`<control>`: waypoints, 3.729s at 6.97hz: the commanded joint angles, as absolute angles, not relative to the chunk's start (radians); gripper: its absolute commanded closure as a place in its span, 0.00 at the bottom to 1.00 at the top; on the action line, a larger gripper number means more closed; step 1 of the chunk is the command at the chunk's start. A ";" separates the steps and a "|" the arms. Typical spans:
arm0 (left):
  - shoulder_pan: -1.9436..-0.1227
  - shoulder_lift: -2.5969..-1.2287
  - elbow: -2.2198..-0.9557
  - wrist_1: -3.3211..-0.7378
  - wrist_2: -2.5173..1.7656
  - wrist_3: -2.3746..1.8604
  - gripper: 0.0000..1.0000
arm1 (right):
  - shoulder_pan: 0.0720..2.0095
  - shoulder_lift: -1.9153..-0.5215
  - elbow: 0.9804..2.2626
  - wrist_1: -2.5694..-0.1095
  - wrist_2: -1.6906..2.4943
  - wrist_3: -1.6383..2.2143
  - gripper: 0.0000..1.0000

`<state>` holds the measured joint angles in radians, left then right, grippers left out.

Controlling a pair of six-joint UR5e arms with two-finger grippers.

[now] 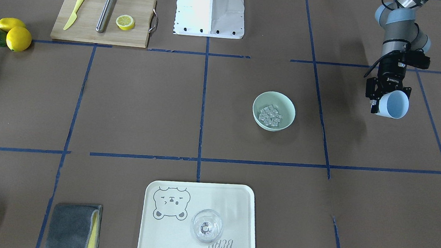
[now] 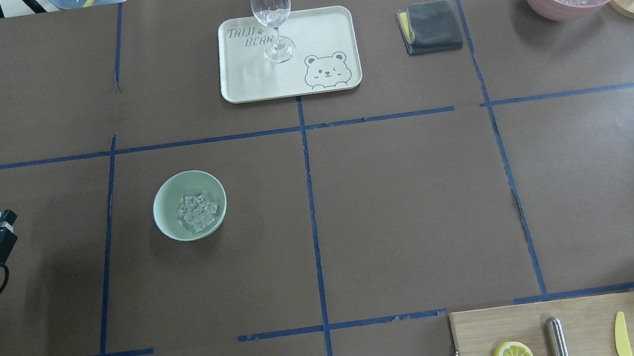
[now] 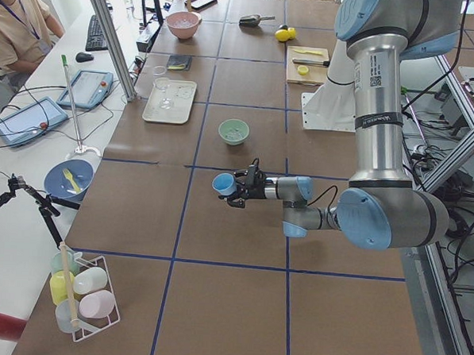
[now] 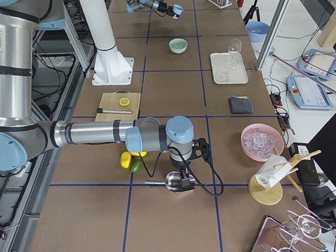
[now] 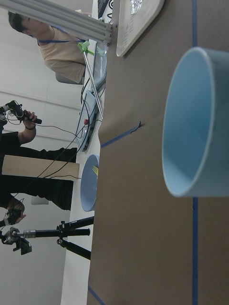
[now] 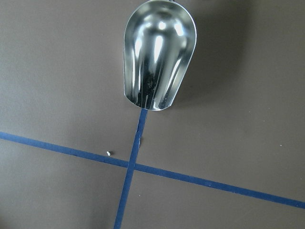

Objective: Pour ice into bowl

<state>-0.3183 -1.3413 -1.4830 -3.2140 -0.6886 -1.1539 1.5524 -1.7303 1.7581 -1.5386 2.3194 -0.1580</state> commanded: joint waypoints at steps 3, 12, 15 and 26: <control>-0.319 -1.387 -1.405 -3.206 -0.678 -1.172 1.00 | 1.552 -1.730 1.761 -1.539 2.319 -0.158 0.00; -0.313 -1.454 -1.321 -3.186 -0.637 -1.172 0.64 | 1.552 -1.730 1.759 -1.539 2.319 -0.158 0.00; -0.305 -1.443 -1.316 -3.194 -0.615 -1.175 0.31 | 1.552 -1.730 1.758 -1.539 2.319 -0.160 0.00; -0.229 -1.331 -1.382 -3.418 -0.592 -0.943 0.00 | 1.552 -1.730 1.758 -1.539 2.319 -0.158 0.00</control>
<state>-0.2268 -1.3357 -1.3735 -3.3830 -0.5899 -0.9807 1.5524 -1.7303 1.7581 -1.5386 2.3192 -0.1580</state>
